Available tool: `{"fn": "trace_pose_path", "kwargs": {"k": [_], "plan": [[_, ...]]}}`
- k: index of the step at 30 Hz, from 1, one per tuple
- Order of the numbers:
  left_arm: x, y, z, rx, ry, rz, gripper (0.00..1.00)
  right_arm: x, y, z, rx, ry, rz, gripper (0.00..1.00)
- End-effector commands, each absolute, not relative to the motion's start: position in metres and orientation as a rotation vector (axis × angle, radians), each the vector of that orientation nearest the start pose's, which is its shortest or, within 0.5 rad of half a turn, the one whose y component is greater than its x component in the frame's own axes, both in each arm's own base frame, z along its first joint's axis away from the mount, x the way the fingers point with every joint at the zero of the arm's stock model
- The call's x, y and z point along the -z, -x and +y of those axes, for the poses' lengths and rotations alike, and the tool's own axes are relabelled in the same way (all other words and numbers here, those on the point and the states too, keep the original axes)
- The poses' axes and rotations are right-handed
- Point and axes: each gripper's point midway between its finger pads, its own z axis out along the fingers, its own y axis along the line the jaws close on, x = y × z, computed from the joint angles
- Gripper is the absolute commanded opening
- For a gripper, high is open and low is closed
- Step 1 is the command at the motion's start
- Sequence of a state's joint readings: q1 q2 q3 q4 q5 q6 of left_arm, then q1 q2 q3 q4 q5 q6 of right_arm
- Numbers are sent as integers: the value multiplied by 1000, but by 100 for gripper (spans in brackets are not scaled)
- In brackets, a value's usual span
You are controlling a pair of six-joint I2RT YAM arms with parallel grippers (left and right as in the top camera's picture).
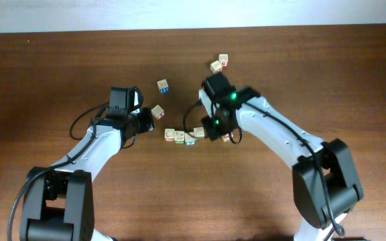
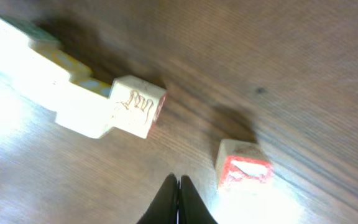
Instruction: Rotate 5 blocks
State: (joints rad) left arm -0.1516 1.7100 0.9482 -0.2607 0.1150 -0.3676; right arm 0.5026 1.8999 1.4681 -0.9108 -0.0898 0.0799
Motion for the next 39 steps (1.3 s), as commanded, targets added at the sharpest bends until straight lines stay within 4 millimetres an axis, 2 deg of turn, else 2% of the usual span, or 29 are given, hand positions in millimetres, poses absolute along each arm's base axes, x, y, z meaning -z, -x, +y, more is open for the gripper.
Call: {"fn": "trace_pose_path", "kwargs": {"k": [1, 3, 8, 13, 18, 23, 27, 31, 33, 39], "plan": [[-36, -392, -79, 329, 266, 2633, 0, -107, -367, 180, -190, 309, 2890, 4], [-35, -391, -78, 327, 267, 2640, 0, -97, -364, 163, -182, 220, 2941, 4], [-34, -389, -78, 325, 268, 2645, 0, -69, -351, 138, -179, 135, 3023, 4], [-34, -389, -78, 325, 268, 2645, 0, -39, -344, 131, -175, 120, 3039, 4], [-34, -389, -78, 326, 268, 2645, 0, -17, -346, 133, -198, 123, 2991, 4], [-34, -390, -78, 326, 268, 2644, 0, -3, -355, 136, -214, 141, 2950, 4], [-34, -390, -78, 326, 268, 2644, 0, 5, -358, 152, -325, 229, 2936, 4], [-34, -390, -78, 326, 268, 2644, 0, 5, -355, 160, -390, 239, 2941, 4], [-34, -390, -78, 326, 268, 2644, 0, 2, -351, 170, -478, 255, 2943, 4], [-34, -389, -78, 327, 268, 2645, 0, -1, -344, 190, -527, 320, 2935, 4]]}}
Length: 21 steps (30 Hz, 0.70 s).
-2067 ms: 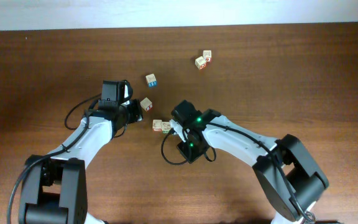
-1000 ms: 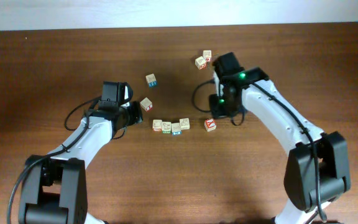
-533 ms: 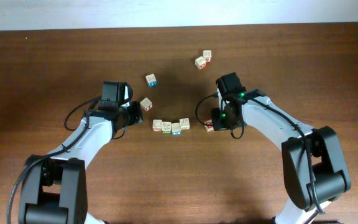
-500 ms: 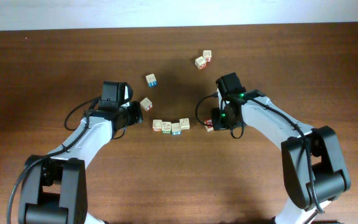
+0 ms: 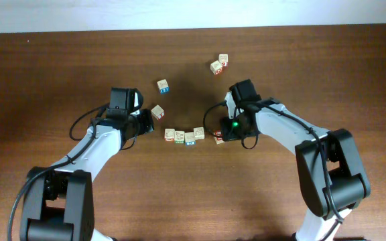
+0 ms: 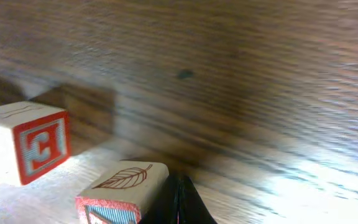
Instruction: Rotate 5 blocks
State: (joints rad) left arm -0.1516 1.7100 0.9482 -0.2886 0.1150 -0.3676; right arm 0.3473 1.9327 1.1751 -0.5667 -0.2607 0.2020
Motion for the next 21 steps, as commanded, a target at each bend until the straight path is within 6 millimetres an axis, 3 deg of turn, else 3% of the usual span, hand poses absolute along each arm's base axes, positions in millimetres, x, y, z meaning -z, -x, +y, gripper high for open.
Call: {"fn": "trace_pose_path", "kwargs": {"k": [1, 8, 11, 15, 19, 21], "plan": [[-34, -389, -79, 331, 267, 2645, 0, -2, -343, 193, -548, 326, 2934, 4], [-34, -388, -85, 345, 247, 2650, 0, -5, -338, 198, -599, 299, 2958, 4], [-34, -388, -85, 346, 247, 2651, 0, -15, -335, 197, -591, 302, 2983, 4], [-34, -387, -88, 364, 242, 2654, 0, -29, -344, 199, -580, 303, 2954, 4], [-34, -387, -88, 364, 242, 2655, 0, -29, -352, 193, -512, 299, 2934, 4], [-34, -387, -88, 364, 242, 2655, 0, -37, -362, 195, -498, 386, 2884, 4]]}}
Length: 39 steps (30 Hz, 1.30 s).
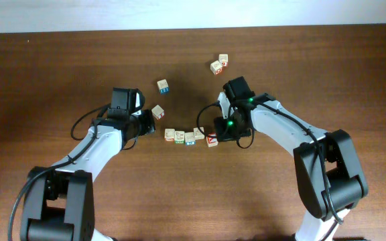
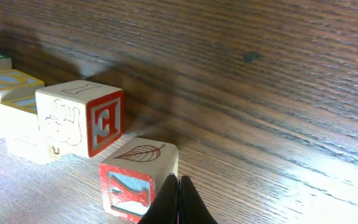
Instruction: Rotate 5 blocks
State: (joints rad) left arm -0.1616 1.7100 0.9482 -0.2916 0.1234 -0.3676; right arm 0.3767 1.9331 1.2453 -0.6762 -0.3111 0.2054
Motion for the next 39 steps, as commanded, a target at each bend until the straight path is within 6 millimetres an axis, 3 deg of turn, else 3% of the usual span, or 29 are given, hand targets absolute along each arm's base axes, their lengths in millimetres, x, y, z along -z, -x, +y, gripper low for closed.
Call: {"fn": "trace_pose_path", "kwargs": {"k": [1, 5, 6, 11, 20, 26, 39], "plan": [[-34, -387, -88, 364, 242, 2655, 0, -43, -370, 196, -486, 413, 2853, 4], [-34, -387, -88, 364, 242, 2655, 0, -75, -406, 209, -495, 393, 2714, 4], [-34, -386, -88, 369, 240, 2656, 0, -84, -415, 215, -524, 310, 2693, 4], [-35, -385, -94, 414, 229, 2661, 0, -85, -424, 234, -578, 226, 2682, 4], [-35, -385, -94, 414, 229, 2661, 0, -38, -410, 261, -635, 236, 2802, 4], [-33, -382, -94, 411, 232, 2674, 0, -32, -392, 267, -615, 270, 2860, 4], [-31, -379, -93, 407, 235, 2687, 0, -28, -375, 268, -616, 250, 2930, 4]]}}
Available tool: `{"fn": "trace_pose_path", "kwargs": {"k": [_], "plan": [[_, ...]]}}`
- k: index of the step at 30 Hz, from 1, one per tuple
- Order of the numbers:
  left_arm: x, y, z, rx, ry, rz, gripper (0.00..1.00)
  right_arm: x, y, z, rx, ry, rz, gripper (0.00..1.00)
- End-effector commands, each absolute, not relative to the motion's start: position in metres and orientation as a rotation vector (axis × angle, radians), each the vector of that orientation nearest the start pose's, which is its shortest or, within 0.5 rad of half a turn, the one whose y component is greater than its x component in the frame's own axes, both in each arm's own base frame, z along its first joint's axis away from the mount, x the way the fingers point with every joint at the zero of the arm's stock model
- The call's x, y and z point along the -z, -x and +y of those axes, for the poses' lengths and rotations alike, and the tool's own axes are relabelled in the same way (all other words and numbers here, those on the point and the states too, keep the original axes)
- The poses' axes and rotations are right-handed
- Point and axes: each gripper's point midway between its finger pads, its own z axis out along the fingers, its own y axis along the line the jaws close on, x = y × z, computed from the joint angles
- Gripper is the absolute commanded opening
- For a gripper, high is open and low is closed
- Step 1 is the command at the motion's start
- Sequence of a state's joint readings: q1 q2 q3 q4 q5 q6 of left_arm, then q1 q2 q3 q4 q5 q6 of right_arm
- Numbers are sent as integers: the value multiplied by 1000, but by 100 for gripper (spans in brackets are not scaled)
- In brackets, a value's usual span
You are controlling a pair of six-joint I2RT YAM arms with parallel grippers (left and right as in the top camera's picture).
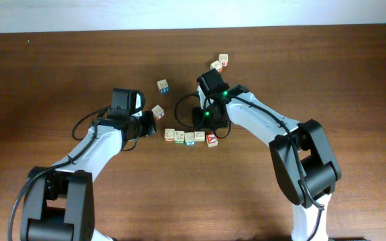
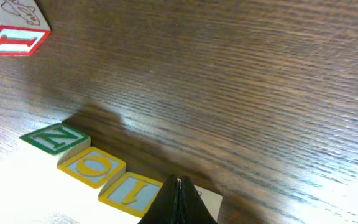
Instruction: Rotate 5 blocks
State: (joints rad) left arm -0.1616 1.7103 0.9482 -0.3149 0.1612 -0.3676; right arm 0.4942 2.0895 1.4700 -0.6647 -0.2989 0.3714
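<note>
Several wooden letter blocks lie in a row on the table: a green N block (image 2: pixel 55 137), a yellow O block (image 2: pixel 92 167), a yellow 1 block (image 2: pixel 129 191) and a plain-topped block (image 2: pixel 210 202). A red-faced block (image 1: pixel 211 140) ends the row on the right. My right gripper (image 2: pixel 179 182) is shut, empty, its tip at the far edge of the plain-topped block; whether it touches is unclear. My left gripper (image 1: pixel 149 124) rests beside a loose red-edged block (image 1: pixel 157 112); its jaws are too small to read.
A blue-marked block (image 1: pixel 163 86) lies behind the row. Two more blocks (image 1: pixel 218 63) sit at the back, close to my right arm. The red-edged loose block (image 2: pixel 14 31) shows at the top left of the right wrist view.
My right gripper has gone from the right end of the row, beside the red leaf block, to the far side of the row over its middle blocks. It remains shut.
The red-faced block first lay apart, right of the row, with my shut right gripper near it. Then the gripper stood to its right. Later the block sat against the row's end. Now it ends the row and the gripper is behind the row. The left arm barely moved.
</note>
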Motion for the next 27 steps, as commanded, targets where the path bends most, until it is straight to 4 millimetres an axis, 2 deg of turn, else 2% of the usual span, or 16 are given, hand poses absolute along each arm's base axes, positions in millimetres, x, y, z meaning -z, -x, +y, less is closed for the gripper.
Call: {"fn": "trace_pose_path", "kwargs": {"k": [1, 14, 19, 23, 25, 27], "plan": [[-31, -379, -93, 406, 235, 2690, 0, -28, -375, 268, -618, 250, 2930, 4], [-31, -379, -93, 406, 236, 2690, 0, -30, -372, 272, -655, 262, 2937, 4], [-31, -379, -93, 406, 235, 2690, 0, -53, -386, 275, -663, 302, 2881, 4], [-31, -379, -93, 406, 235, 2690, 0, -85, -396, 255, -635, 265, 2900, 4], [-31, -379, -93, 406, 235, 2690, 0, -84, -389, 233, -551, 211, 2974, 4], [-31, -379, -93, 406, 235, 2690, 0, -74, -375, 211, -460, 158, 3072, 4]]}}
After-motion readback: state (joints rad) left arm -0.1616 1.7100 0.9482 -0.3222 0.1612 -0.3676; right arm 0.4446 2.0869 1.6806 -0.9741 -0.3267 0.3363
